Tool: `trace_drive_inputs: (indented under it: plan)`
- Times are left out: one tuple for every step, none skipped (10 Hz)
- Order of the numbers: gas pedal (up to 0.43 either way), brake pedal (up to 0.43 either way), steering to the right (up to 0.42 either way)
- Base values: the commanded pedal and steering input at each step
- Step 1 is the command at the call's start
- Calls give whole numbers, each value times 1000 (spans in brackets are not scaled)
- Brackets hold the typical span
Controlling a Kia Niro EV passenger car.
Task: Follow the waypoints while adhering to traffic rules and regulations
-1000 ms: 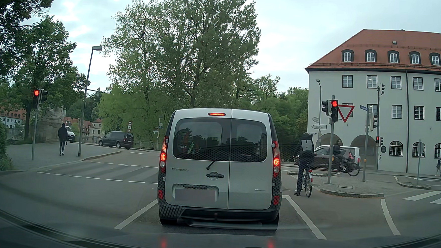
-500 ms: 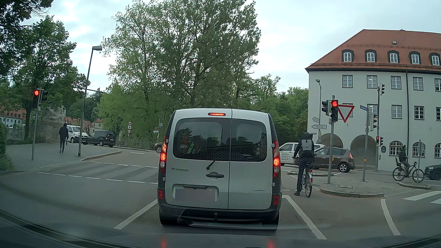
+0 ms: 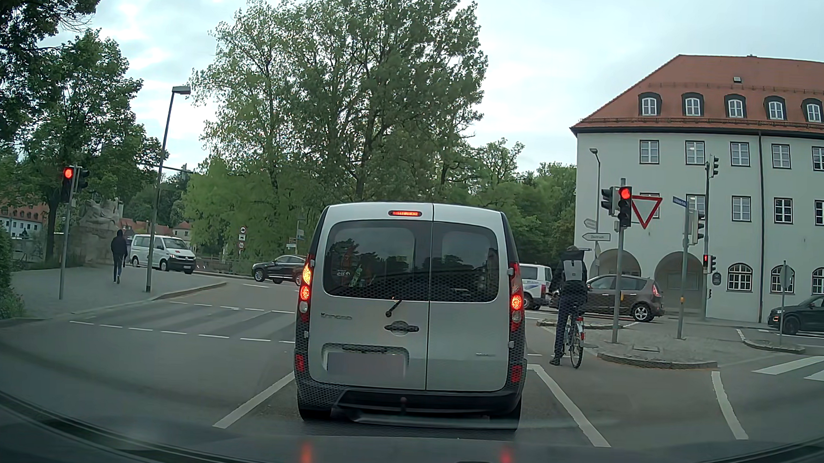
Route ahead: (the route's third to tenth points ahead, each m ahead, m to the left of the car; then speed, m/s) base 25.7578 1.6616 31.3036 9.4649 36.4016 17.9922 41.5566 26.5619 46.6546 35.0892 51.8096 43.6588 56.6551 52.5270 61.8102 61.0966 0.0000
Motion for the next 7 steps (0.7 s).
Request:
trace_drive_inputs:
  plan:
    - [0, 250, -5]
    - [0, 244, -5]
    - [0, 244, -5]
    - [0, 244, -5]
    - [0, 250, -5]
    - [0, 244, -5]
    - [0, 244, -5]
